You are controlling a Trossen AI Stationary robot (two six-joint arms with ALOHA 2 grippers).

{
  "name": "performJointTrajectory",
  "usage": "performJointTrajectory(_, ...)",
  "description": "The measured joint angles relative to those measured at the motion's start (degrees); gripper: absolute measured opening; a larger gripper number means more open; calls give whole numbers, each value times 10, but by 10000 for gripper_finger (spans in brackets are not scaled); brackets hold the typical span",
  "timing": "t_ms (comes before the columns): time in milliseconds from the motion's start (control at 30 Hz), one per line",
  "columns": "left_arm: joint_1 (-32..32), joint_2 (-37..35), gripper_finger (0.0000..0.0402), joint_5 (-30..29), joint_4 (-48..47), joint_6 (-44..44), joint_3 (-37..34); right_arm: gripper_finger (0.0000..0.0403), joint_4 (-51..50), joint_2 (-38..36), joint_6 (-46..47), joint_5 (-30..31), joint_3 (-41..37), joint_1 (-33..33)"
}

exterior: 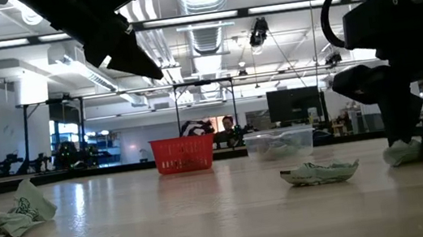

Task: Pick and place items into bin
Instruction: Put the white stevia packet into the transparent bin

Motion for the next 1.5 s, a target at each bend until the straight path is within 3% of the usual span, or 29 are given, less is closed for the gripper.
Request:
performJointTrajectory(367, 0, 0, 86, 0, 0, 0, 0, 15, 6, -3, 0, 14, 0, 0)
performJointTrajectory(667, 0, 0, 86, 0, 0, 0, 0, 9, -6, -6, -30, 35, 33, 0)
performJointTrajectory(767, 0, 0, 86, 0, 0, 0, 0, 9, -38, -8, -57, 86, 53, -2)
performJointTrajectory(1000, 0, 0, 86, 0, 0, 0, 0, 9, -104, -17, -78, 342, 95, -43)
performJointTrajectory(1067, 0, 0, 86, 0, 0, 0, 0, 9, -105, -17, -84, 371, 101, -74)
performJointTrajectory(1300, 0, 0, 86, 0, 0, 0, 0, 9, -101, -17, -95, 319, 103, -215)
performJointTrajectory(1500, 0, 0, 86, 0, 0, 0, -1, 9, -96, -17, -102, 188, 103, -319)
